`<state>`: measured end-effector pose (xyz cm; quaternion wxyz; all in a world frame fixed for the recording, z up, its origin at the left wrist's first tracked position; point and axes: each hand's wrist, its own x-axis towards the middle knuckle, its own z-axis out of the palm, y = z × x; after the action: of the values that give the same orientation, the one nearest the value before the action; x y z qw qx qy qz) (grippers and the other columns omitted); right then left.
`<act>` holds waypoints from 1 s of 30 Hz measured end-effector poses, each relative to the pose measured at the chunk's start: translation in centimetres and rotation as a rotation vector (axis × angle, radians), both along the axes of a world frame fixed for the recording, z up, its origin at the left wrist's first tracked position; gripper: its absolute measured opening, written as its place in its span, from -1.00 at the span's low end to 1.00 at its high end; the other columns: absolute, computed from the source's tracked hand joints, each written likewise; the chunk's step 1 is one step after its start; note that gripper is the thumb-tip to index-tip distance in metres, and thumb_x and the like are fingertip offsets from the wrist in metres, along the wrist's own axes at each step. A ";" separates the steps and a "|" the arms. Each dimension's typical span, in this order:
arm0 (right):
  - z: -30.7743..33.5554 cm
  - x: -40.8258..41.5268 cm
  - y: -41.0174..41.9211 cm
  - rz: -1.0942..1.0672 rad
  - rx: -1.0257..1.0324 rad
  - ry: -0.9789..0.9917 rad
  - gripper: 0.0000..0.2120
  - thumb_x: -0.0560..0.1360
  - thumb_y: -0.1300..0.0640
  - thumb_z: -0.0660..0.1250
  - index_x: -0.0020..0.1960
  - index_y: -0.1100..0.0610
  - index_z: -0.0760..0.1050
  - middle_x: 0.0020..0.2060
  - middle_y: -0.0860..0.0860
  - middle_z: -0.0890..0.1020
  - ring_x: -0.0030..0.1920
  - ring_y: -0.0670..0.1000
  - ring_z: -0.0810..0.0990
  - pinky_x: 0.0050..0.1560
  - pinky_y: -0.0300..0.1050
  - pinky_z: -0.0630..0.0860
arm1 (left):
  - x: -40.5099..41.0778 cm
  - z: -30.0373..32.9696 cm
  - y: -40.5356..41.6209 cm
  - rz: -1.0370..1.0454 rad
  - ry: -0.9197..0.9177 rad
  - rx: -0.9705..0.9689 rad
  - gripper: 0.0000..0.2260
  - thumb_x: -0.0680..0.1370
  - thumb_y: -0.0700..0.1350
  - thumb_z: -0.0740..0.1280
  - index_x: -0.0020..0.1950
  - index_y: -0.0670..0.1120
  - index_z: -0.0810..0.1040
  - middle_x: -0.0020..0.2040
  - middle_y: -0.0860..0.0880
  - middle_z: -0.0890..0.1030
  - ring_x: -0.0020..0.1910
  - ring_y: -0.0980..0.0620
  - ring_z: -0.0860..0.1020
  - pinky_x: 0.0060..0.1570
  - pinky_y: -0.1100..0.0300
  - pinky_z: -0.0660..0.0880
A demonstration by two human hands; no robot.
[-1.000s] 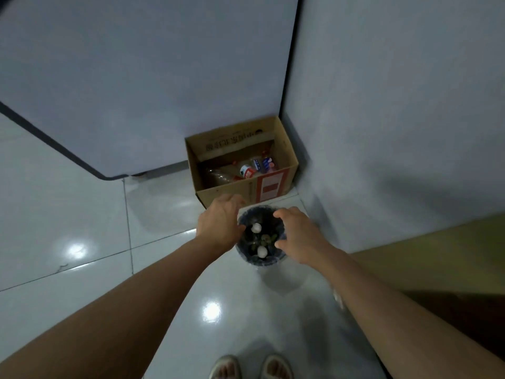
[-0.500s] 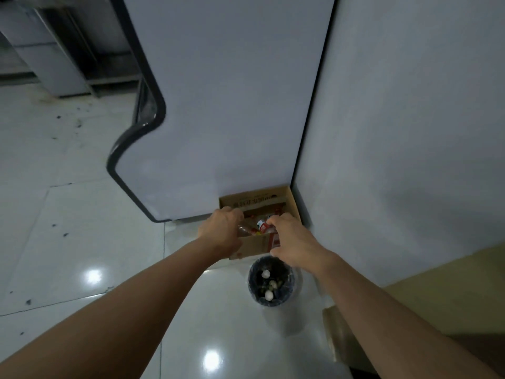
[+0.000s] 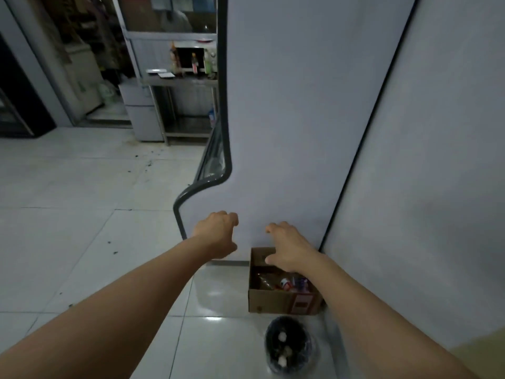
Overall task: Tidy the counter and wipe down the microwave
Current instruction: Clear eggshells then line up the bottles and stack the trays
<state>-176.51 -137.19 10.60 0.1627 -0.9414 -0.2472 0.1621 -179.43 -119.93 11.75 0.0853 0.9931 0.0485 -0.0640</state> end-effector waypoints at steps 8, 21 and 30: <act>5.6 -0.3 9.4 0.125 -0.051 -0.117 -0.35 0.43 0.06 0.42 0.42 0.10 0.22 0.32 0.10 0.32 0.32 0.11 0.32 0.26 0.00 0.41 | -3.3 4.4 8.7 0.154 -0.055 -0.011 -0.50 0.44 -0.01 0.42 0.33 -0.01 0.36 0.27 -0.05 0.47 0.17 -0.06 0.49 0.12 0.08 0.50; 11.1 -1.5 30.8 0.230 -0.031 -0.166 -0.33 0.46 0.02 0.39 0.47 0.06 0.16 0.36 0.08 0.29 0.30 0.12 0.37 0.14 -0.06 0.40 | -6.6 9.7 30.1 0.217 -0.096 0.009 -0.49 0.46 -0.04 0.42 0.35 -0.04 0.34 0.30 -0.06 0.46 0.23 -0.07 0.45 0.13 0.11 0.46; 12.8 -1.4 43.4 0.205 -0.005 -0.155 -0.32 0.47 0.02 0.38 0.48 0.04 0.13 0.39 0.08 0.25 0.32 0.13 0.36 0.23 -0.02 0.41 | -6.7 11.9 42.8 0.227 -0.130 0.005 -0.48 0.45 -0.05 0.43 0.35 -0.04 0.34 0.30 -0.06 0.46 0.22 -0.07 0.45 0.14 0.10 0.46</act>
<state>-177.88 -93.76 23.40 0.1231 -0.9212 -0.3538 0.1051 -186.08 -77.12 23.64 0.0926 0.9835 0.1550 0.0106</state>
